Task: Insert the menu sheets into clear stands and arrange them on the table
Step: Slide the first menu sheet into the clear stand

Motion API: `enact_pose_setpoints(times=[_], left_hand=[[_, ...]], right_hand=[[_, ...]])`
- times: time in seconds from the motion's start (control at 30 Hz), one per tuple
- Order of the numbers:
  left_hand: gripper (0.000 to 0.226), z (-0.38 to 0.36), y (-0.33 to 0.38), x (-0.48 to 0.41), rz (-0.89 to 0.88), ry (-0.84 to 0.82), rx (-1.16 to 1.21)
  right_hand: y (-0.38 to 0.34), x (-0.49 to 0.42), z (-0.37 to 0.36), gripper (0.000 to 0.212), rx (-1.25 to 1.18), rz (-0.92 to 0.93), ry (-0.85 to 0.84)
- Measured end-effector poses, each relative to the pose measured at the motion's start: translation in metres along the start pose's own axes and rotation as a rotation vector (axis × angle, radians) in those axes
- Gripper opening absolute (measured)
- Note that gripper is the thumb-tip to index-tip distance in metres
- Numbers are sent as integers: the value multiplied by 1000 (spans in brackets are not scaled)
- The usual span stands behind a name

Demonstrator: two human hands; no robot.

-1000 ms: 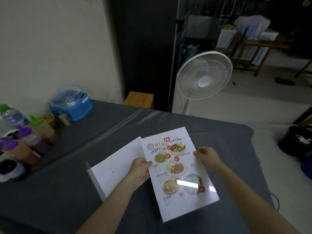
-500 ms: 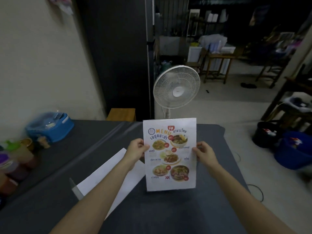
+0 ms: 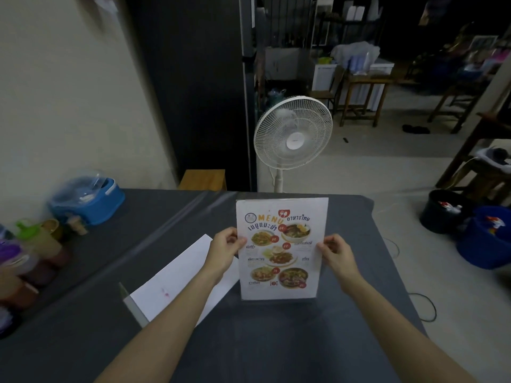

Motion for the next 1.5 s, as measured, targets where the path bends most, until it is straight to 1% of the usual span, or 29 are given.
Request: enact_pose_setpoints(times=[0.4,0.53,0.67,1.0,1.2,1.33,1.43,1.5], left_hand=[[16,-7,-16,6,-20,59,12],[14,-7,-23,13,-68,113,-82],[16,-2,-28,14,-97,107,-156],[16,-6,-25,21,-94,136,-156],[19,-5,-24,22,-76,112,-190],[24,-4,-26,24,-59,97,-334],[29,0,-38,25,-4,79,-467],[32,6,-50,23,58,65,-583]], right_hand=[[9,5,0,21,-16,-3,-13],[9,7,-2,21,-10,0,-36],[9,10,-2,20,-15,8,-46],[13,9,-2,20,3,17,-41],[8,12,0,16,83,26,-57],[5,19,1,4,203,79,-115],[10,33,2,25,352,58,-186],[18,48,2,33,460,17,-223]])
Point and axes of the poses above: each hand's wrist, its own x-axis away from the middle knuckle, its own z-axis out of the back of the hand, y = z × x, the point moved 1 cm from there along -x, towards the middle knuckle, and after that the axes turned 15 degrees about z, right-handed, at the moved point
